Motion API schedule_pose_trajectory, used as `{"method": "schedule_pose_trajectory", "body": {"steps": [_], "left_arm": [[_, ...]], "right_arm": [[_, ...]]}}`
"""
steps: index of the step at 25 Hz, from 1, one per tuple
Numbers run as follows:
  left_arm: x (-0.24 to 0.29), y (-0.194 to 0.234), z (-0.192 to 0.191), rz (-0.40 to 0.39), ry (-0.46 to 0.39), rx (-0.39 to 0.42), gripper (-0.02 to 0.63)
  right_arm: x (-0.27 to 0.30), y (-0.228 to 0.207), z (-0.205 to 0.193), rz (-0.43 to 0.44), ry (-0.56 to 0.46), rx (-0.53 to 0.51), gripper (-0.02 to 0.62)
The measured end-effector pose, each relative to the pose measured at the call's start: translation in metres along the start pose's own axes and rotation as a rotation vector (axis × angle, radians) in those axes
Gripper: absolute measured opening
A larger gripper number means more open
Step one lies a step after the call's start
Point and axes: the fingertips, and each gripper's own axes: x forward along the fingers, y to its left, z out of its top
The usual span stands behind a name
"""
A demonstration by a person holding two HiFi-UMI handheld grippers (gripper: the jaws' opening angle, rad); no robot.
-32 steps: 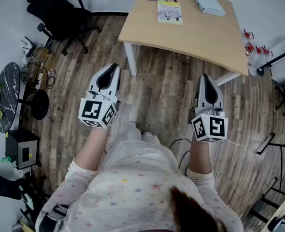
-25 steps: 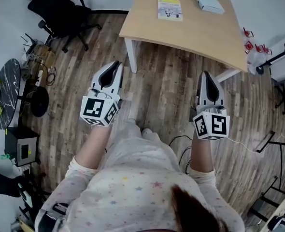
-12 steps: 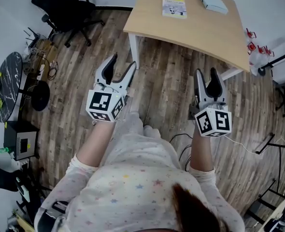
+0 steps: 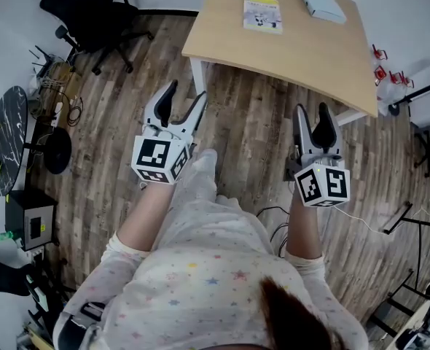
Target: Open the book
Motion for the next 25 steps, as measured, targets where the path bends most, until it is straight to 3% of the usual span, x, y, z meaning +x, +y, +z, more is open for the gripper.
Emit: {"method": "schedule_pose_trajectory", "body": {"steps": [13,25], "left_arm": [[0.146,0.078,0.015,-0.057,-0.027,0.002,0.253],[0.22,0.139,0.013,-0.052,-0.013,-0.004,0.27]], "right_arm": [[0.144,-0.042,-0.001,-0.058,0.034,-0.034,0.245],[0.239,-0.053,-0.016,-0.068,0.09,-0.057,0.284]]}}
